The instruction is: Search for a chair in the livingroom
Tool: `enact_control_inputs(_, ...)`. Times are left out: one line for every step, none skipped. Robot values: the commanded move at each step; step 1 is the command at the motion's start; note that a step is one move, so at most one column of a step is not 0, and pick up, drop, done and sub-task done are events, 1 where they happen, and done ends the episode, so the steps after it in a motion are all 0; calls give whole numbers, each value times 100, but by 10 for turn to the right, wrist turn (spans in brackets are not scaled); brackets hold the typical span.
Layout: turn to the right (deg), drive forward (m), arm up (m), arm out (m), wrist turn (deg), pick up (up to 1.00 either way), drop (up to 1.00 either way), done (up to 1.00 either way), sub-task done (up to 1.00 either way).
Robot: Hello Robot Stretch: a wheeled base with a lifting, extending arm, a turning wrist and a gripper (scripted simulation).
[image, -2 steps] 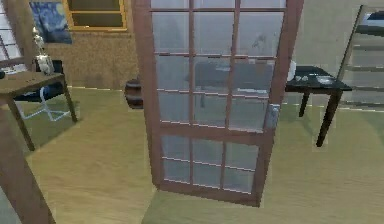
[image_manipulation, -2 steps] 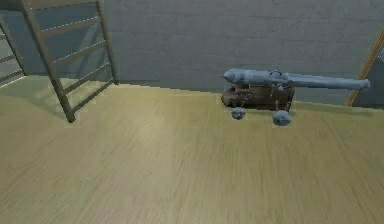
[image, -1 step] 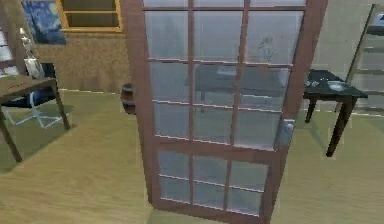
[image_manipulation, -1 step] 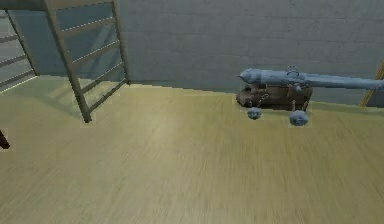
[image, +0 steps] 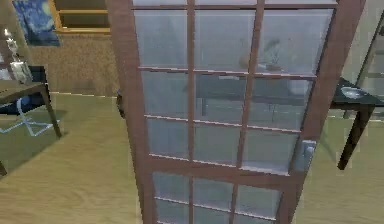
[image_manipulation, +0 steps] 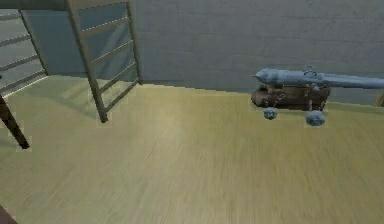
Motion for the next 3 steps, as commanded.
enact_control_inputs(450, 0, 0, 0, 0, 0, 0, 0, 0)
enact_control_inputs(450, 0, 0, 0, 0, 0, 0, 0, 0)
enact_control_inputs(30, 0, 0, 0, 0, 0, 0, 0, 0)
